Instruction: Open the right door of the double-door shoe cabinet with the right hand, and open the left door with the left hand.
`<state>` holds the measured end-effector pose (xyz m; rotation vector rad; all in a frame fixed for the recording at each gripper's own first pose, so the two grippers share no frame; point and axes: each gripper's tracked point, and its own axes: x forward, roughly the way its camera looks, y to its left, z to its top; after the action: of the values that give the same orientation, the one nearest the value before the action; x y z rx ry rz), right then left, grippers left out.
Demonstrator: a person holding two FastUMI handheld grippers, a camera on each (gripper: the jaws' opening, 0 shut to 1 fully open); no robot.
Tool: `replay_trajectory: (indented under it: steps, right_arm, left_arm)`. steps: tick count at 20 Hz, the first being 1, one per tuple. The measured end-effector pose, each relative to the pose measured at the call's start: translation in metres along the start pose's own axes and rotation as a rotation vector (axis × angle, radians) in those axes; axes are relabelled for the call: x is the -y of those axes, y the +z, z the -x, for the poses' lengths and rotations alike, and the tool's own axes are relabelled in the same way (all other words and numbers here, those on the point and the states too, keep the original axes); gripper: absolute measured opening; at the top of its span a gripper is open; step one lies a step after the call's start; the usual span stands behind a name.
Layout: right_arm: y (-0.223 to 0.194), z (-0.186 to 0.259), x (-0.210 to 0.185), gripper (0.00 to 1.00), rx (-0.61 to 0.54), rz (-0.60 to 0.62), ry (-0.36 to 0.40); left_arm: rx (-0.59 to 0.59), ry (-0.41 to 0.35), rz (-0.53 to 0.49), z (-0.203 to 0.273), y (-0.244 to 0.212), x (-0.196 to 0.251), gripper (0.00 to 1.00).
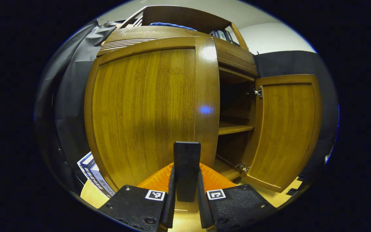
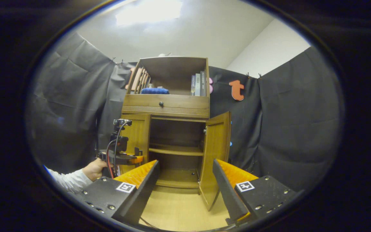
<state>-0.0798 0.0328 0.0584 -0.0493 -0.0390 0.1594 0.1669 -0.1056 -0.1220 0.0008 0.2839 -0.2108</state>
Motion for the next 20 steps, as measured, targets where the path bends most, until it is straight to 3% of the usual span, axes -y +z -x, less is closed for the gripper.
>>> replay_trajectory:
  steps: [13, 20]
  right_arm:
    - [-0.021, -0.009, -0.012, 0.98, -0.030, -0.058, 0.035]
    - [-0.023, -0.012, -0.023, 0.98, -0.012, -0.061, 0.052]
  left_arm:
    - [-0.020, -0.066, 0.019, 0.005, 0.002, 0.007, 0.33]
    - [-0.004, -0.031, 0.008, 0.008, 0.004, -0.001, 0.33]
